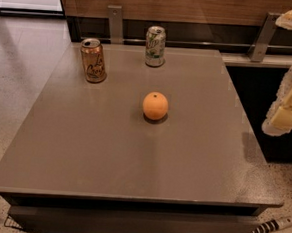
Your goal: Pick orange can
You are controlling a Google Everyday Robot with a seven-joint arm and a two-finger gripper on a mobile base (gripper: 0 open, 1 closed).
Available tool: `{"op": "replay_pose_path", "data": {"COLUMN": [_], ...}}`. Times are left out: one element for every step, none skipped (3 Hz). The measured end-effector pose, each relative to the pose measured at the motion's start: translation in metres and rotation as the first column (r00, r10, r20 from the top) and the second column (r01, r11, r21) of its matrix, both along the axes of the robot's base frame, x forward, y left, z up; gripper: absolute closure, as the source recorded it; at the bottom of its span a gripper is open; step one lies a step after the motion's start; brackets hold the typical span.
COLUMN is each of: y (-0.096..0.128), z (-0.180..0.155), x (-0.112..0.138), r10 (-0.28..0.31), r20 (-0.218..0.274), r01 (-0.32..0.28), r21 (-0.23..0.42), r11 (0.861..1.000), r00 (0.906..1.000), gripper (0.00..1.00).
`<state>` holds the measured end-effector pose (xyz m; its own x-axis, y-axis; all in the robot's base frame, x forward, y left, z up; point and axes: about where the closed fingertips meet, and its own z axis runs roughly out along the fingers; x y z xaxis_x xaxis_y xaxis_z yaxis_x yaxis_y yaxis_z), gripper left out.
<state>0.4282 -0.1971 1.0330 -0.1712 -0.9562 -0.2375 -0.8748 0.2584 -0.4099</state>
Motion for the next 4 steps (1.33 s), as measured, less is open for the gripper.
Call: {"op": "replay_pose_path", "data": {"y": [0.000, 0.013, 0.042, 0.093], "z": [0.000, 0.003, -0.017, -0.048], "x": [0.000, 0.006, 0.016, 0.033], "r10": [0.000, 0.013, -0.024, -0.037], "r20": [0.000, 0.030, 0.043, 0.021], "r01": [0.000, -0.014, 0.016, 0.025], "r21": [0.000, 0.029, 0.185, 0.394], "r11": [1.000, 0.999, 0.983, 0.919], "r00": [1.0000, 0.9995, 0.9988, 0.9991], "gripper": [0.00, 0.00, 0.00, 0.00]}}
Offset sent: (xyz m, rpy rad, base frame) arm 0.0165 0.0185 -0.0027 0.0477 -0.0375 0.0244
